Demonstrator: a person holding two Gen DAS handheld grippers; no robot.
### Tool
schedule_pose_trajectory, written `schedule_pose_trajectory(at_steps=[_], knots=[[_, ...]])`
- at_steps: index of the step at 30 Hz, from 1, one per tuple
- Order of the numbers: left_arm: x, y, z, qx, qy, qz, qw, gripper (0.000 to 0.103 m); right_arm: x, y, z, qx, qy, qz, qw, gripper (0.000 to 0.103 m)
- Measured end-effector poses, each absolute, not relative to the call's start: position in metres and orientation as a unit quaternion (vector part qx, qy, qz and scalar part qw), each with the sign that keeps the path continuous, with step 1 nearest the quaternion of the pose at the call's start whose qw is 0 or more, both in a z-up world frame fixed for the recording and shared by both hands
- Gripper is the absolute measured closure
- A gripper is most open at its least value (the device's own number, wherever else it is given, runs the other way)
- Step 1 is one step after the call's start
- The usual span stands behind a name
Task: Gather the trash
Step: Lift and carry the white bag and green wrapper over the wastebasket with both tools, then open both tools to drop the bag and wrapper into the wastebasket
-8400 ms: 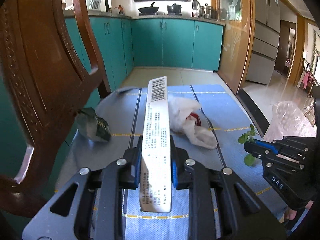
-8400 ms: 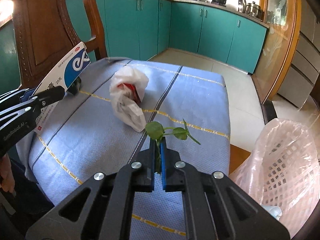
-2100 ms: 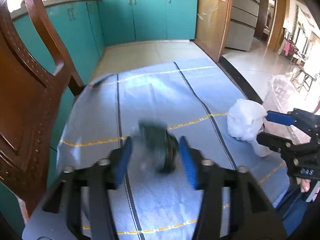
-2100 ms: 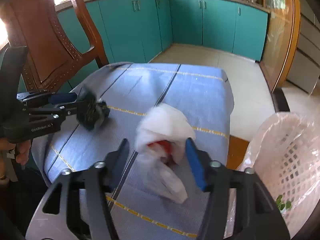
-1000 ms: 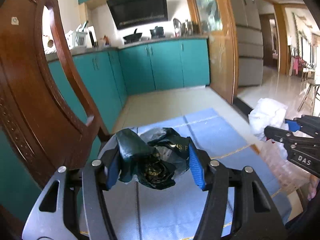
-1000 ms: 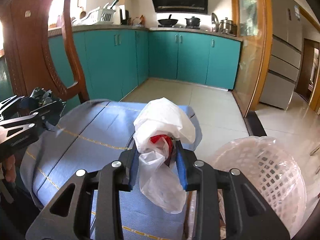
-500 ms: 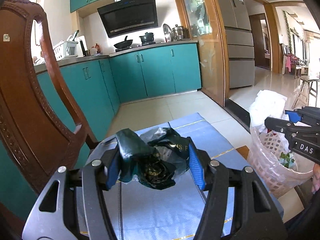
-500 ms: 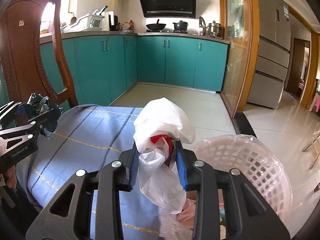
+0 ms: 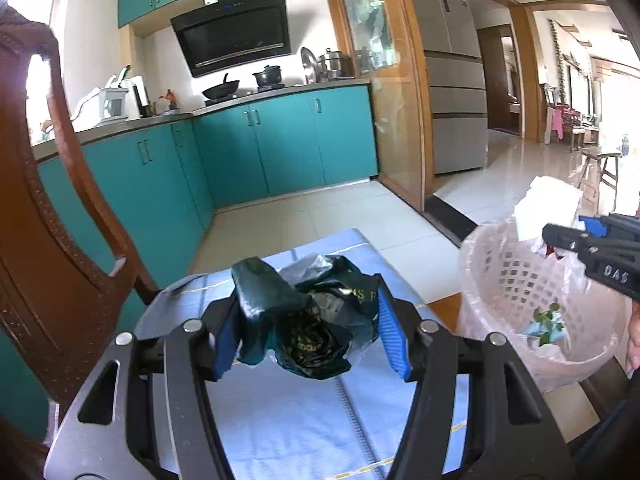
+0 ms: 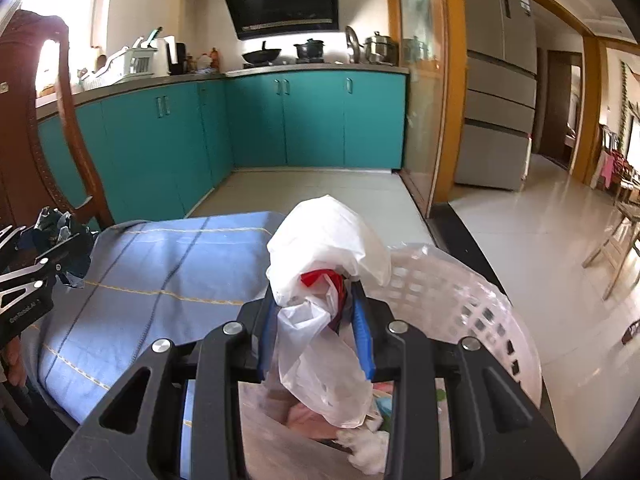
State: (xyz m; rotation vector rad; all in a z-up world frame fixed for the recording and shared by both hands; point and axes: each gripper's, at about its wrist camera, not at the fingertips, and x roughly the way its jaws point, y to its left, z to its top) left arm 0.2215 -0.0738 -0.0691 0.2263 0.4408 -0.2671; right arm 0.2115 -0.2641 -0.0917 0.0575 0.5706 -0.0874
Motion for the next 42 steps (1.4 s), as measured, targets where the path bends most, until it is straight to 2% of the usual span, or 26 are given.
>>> schedule_pose_trajectory(at_steps=[7,13,24,27,29,30,38,42], knots=[[0.22,-0.122,-0.079,0.122,0.234,-0.17,0.949,0.043,0.221,-0.286,-0.118,0.058,0.351,-0.055,0.933,0.07],[0.216,-0.155,-0.087,0.134,0.236,-0.195,0.942,0.043,0.213,-0.315,-0.13,0.111,0.368,-0.062,0.921,0.07],[0.214,-0.189,-0.098,0.145,0.238,-0.223,0.934,0.043,0.2,-0.325,-0.14,0.045,0.391,-0.118,0.911,0.069],[0.213,-0.193,-0.099,0.147,0.237,-0.225,0.934,0.043,0.198,-0.325,-0.141,0.042,0.392,-0.112,0.912,0.055],[0.215,-0.191,-0.1,0.148,0.238,-0.224,0.933,0.043,0.198,-0.325,-0.14,0.04,0.386,-0.113,0.915,0.036],[0.216,-0.191,-0.101,0.148,0.239,-0.224,0.933,0.043,0.197,-0.325,-0.138,0.038,0.381,-0.116,0.916,0.033],[0.219,-0.186,-0.099,0.139,0.247,-0.228,0.931,0.043,0.189,-0.336,-0.122,0.062,0.338,-0.148,0.927,0.031],[0.228,-0.192,-0.093,0.108,0.263,-0.26,0.923,0.043,0.172,-0.357,-0.105,0.11,0.28,-0.203,0.932,0.029]])
